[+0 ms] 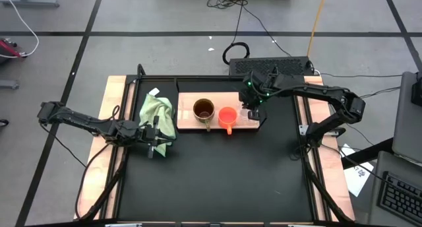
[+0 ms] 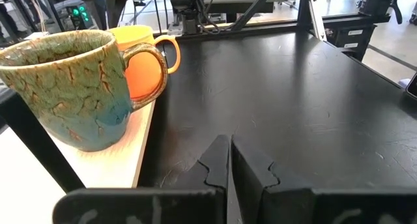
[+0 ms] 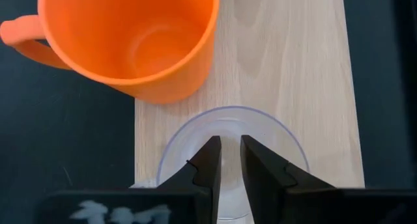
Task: Stack small to large cups/mugs on shelf
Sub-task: Return to Home Position
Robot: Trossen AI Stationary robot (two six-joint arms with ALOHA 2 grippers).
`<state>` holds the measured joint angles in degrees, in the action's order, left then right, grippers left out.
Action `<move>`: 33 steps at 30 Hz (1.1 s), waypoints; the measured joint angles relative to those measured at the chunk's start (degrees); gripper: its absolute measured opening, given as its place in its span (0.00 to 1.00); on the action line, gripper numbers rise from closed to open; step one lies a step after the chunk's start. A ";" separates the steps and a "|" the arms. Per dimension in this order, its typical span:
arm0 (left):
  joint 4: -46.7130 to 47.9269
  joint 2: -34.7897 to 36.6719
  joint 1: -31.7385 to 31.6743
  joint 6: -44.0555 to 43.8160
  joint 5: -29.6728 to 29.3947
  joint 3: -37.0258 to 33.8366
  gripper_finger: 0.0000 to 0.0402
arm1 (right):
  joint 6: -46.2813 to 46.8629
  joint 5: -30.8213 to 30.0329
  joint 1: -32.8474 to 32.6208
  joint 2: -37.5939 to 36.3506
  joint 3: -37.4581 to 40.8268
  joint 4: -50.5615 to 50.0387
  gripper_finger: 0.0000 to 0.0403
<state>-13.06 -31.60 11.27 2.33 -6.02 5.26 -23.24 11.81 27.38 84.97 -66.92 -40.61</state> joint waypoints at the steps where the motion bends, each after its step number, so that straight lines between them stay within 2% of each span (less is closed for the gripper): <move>1: 0.00 -0.01 0.00 -0.02 0.00 0.00 0.05 | -0.02 0.00 -0.09 -0.02 0.00 0.01 0.12; 17: -0.02 0.01 0.01 -0.04 0.02 0.00 0.05 | 0.07 -0.02 -0.14 -0.17 0.00 -0.24 0.12; 21: -0.02 0.01 0.00 -0.04 0.02 0.00 0.05 | 0.27 -2.46 -0.14 -0.90 -0.56 -0.28 0.12; 30: -0.28 0.00 0.00 -0.11 0.03 0.00 0.05 | 1.69 -2.67 -0.16 -8.04 -1.36 0.04 0.12; 33: -0.72 0.01 0.00 -0.20 0.03 0.00 0.05 | 3.26 0.34 -0.16 -11.18 -1.11 0.33 0.11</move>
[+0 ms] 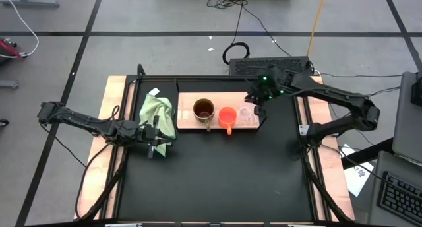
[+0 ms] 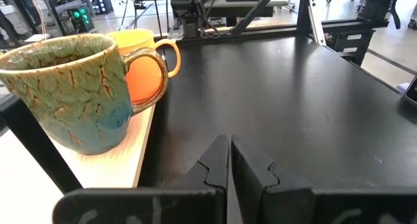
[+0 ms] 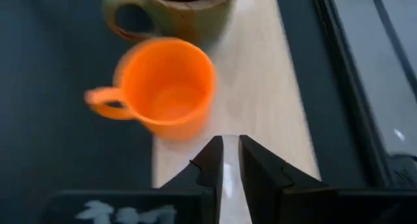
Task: Stack small to large cups/mugs on shelf
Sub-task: Return to Home Position
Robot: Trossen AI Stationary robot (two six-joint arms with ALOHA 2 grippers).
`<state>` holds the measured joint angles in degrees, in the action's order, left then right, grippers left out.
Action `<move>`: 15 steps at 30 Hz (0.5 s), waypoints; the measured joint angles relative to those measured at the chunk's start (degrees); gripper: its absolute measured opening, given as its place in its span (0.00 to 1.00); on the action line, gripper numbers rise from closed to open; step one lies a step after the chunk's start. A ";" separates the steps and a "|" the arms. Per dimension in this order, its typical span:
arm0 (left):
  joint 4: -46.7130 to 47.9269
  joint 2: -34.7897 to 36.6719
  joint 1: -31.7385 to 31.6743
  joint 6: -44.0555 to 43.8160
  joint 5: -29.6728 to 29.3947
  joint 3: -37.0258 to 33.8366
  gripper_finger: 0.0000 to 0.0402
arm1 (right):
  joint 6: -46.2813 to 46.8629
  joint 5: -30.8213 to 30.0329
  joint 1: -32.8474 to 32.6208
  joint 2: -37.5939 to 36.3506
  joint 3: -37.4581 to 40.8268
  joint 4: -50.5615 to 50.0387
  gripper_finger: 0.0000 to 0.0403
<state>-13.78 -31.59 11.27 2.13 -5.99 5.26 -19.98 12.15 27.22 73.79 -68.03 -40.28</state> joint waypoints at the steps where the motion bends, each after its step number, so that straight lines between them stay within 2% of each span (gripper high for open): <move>1: -0.16 0.01 0.00 -0.11 0.00 0.00 0.05 | 0.49 1.55 0.00 -1.18 0.57 0.41 0.09; 5: -1.21 0.02 0.00 -0.03 0.02 0.00 0.05 | 2.86 3.73 -1.69 -6.42 4.08 4.20 0.01; 9: -1.41 0.17 0.07 0.85 0.00 0.02 0.01 | 4.82 4.58 -4.01 -12.66 9.54 7.57 0.00; 15: -1.51 0.17 0.08 0.92 -0.35 0.02 0.00 | 9.37 4.50 -7.73 -22.70 18.82 12.84 0.00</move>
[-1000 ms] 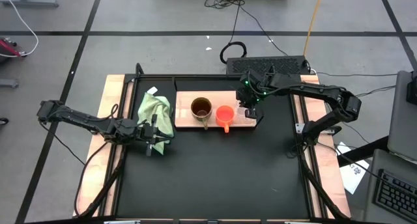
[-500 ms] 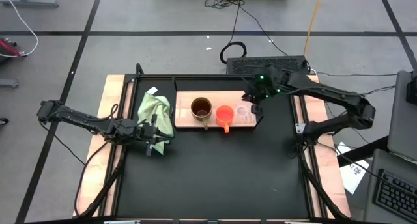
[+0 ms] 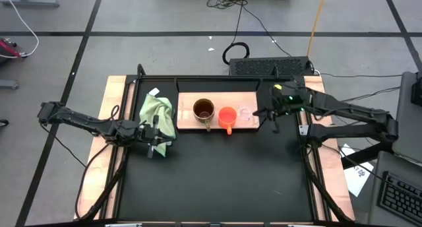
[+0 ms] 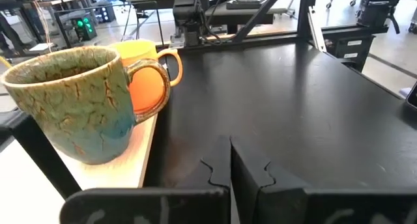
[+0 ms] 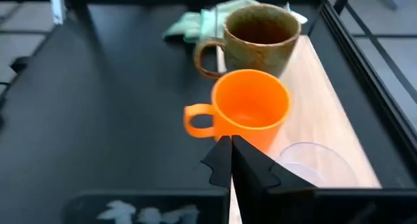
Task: Stack small to large cups/mugs on shelf
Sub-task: Return to Home Position
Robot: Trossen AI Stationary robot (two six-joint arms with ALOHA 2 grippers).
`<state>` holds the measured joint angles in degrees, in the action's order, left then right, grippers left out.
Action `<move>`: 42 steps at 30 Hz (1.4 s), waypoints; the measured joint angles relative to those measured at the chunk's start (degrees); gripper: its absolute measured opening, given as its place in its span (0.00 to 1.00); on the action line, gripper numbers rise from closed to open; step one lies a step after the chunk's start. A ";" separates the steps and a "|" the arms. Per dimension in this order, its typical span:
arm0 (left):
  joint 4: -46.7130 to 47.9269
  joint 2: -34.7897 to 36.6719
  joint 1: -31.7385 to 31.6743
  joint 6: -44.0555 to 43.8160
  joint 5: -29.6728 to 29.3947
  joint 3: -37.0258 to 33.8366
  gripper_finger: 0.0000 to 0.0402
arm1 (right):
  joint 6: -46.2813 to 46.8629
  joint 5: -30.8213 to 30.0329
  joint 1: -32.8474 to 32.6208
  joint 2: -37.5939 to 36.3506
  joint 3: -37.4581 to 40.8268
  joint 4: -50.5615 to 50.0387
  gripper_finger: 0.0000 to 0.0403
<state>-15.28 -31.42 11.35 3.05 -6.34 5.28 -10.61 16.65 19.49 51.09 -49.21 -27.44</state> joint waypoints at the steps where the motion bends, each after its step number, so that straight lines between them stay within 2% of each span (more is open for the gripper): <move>1: 0.06 0.02 0.02 0.09 -0.16 0.00 0.00 | 0.81 0.06 -0.58 -1.61 1.50 0.97 0.00; 11: 2.80 6.65 1.14 3.22 -1.76 0.00 0.00 | 7.25 -0.04 -4.71 -17.60 15.00 8.21 0.00; 26: 10.04 12.48 1.09 1.95 -3.18 0.00 0.00 | 11.23 -3.09 -10.02 -31.29 28.08 13.34 0.00; 33: 12.36 12.44 1.09 -0.53 -2.75 0.00 0.00 | 15.11 -3.09 -11.52 -34.84 34.50 20.49 0.00; 42: 13.48 12.44 1.09 -2.63 -2.67 0.00 0.00 | 15.95 -3.13 -14.00 -35.34 42.25 30.70 0.00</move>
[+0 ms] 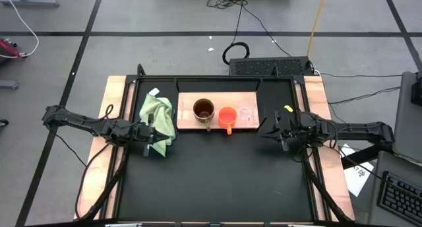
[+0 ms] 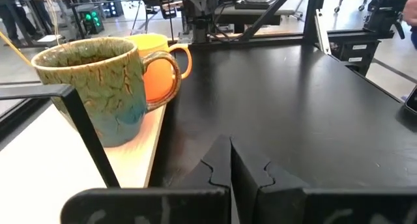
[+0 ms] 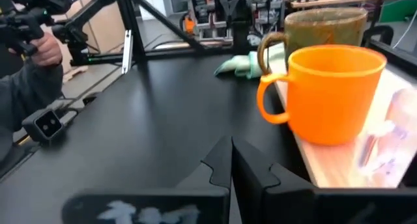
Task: Stack small to large cups/mugs on shelf
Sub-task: Return to Home Position
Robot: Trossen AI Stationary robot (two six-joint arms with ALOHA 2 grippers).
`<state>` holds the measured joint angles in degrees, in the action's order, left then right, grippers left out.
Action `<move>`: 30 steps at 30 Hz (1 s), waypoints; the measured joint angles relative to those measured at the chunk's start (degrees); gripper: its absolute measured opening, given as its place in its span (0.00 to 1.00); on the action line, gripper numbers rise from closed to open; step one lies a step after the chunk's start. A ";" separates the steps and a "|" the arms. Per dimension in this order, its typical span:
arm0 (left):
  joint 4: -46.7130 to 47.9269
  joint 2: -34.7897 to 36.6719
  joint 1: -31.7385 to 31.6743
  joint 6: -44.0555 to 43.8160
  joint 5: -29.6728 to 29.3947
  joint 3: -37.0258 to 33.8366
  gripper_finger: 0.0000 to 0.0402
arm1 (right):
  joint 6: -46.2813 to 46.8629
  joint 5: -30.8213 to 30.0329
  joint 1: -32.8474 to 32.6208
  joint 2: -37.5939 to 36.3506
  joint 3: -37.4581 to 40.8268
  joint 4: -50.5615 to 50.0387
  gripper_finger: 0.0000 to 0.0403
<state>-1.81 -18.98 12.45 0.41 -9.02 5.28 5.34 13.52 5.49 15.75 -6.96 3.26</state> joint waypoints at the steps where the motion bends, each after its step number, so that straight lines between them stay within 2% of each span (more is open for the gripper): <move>1: 0.16 0.00 0.00 -0.18 0.10 0.00 0.00 | -0.01 -0.01 -0.26 0.00 0.63 0.26 0.00; 7: 0.34 -0.11 0.00 -0.99 1.51 0.00 0.00 | -0.10 -0.21 -1.18 0.04 4.33 5.71 0.00; 19: 0.33 -0.13 0.02 -0.52 1.40 0.00 0.00 | -1.99 -1.55 -1.16 0.14 5.86 5.50 0.00; 27: -0.03 -2.66 -0.11 3.38 1.42 0.00 0.00 | -5.89 -1.75 -1.16 0.46 5.90 6.00 0.00; 30: -0.08 -3.64 -1.18 3.33 1.49 0.00 0.00 | -6.19 -4.75 -1.09 0.46 5.90 6.00 0.00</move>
<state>-1.89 -22.62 11.26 3.74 -7.53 5.28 -0.85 8.77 4.40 16.21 -1.06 9.26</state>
